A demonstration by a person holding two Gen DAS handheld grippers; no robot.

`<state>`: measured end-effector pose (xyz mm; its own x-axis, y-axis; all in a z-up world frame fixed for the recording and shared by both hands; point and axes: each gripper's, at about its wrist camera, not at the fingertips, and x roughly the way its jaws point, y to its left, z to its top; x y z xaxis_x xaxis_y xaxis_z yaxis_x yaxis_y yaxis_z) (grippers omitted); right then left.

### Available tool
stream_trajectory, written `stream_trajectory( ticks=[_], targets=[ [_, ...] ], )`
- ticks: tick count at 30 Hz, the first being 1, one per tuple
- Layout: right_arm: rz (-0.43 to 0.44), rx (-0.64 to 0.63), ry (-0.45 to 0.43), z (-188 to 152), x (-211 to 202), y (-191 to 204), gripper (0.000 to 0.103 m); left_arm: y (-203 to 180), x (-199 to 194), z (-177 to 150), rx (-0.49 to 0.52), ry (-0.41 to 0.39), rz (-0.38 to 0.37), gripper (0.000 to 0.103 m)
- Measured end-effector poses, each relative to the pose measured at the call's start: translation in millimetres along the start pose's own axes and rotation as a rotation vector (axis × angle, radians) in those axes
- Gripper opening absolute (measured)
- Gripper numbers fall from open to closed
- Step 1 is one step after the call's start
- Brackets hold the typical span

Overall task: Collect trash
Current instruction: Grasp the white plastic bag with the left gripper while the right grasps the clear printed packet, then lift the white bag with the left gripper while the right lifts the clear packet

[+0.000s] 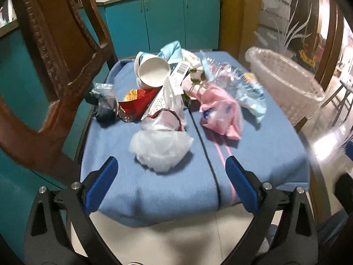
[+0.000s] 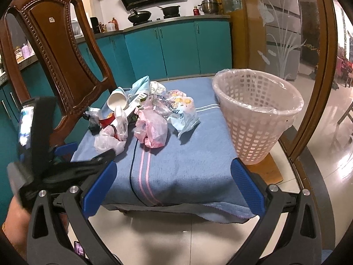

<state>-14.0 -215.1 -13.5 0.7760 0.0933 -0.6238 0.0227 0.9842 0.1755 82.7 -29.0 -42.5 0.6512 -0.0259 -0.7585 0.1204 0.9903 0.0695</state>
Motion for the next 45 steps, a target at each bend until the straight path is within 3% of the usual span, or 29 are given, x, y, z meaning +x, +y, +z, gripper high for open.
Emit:
stream_trajectory(
  ticks=[2, 4, 6, 7, 10, 12, 14, 19, 22, 26, 30, 32, 33, 34, 35, 37, 42, 45],
  targets=[
    [0.022, 0.01, 0.009, 1, 2, -1, 0.1, -1, 17, 4, 0.024, 0.032, 0.018, 0.083],
    [0.038, 0.016, 0.021, 2, 5, -2, 0.1, 1, 29, 5, 0.024, 0.048, 0.011, 0.053],
    [0.044, 0.011, 0.033, 4, 9, 0, 0.1, 5, 38, 5, 0.008, 0.071, -0.006, 0.039],
    [0.043, 0.007, 0.039, 5, 11, 0, 0.1, 8, 39, 3, -0.007, 0.08, -0.026, 0.025],
    [0.045, -0.012, 0.056, 9, 16, 2, 0.1, 12, 21, 5, -0.037, 0.083, -0.092, 0.006],
    [0.055, -0.025, 0.064, 14, 19, 4, 0.1, 17, -6, 8, -0.056, 0.029, -0.125, 0.005],
    [0.066, -0.035, 0.065, 18, 21, 4, 0.1, 28, -43, 12, -0.064, -0.089, -0.151, 0.005],
    [0.044, -0.081, 0.043, 40, 36, 3, 0.1, 74, -80, 15, -0.197, -0.261, -0.128, 0.005],
    [-0.004, -0.113, 0.041, 57, 57, 2, 0.1, 88, -72, 18, -0.24, -0.275, -0.098, 0.005],
    [-0.047, -0.124, 0.083, 75, 102, -4, 0.1, 95, -62, 21, -0.302, -0.262, -0.157, 0.005],
    [-0.037, -0.107, 0.144, 81, 149, -9, 0.098, 83, -65, 16, -0.271, -0.234, -0.177, 0.005],
    [-0.018, -0.091, 0.21, 80, 171, -13, 0.075, 80, -60, 17, -0.255, -0.215, -0.176, 0.005],
    [-0.001, -0.073, 0.247, 79, 177, -16, 0.042, 80, -59, 17, -0.253, -0.21, -0.176, 0.005],
    [0.017, -0.045, 0.265, 79, 178, -20, 0.022, 80, -58, 18, -0.245, -0.208, -0.169, 0.005],
    [0.037, -0.018, 0.268, 80, 175, -24, 0.022, 79, -58, 17, -0.234, -0.209, -0.159, 0.005],
    [0.074, -0.025, 0.241, 83, 155, -21, 0.01, 76, -59, 17, -0.224, -0.21, -0.159, 0.005],
    [0.087, -0.076, 0.121, 78, 95, -11, 0.009, 77, -58, 15, -0.225, -0.211, -0.146, 0.005],
    [0.097, -0.096, 0.107, 71, 81, -9, 0.009, 75, -54, 14, -0.219, -0.201, -0.148, 0.005]
  ],
)
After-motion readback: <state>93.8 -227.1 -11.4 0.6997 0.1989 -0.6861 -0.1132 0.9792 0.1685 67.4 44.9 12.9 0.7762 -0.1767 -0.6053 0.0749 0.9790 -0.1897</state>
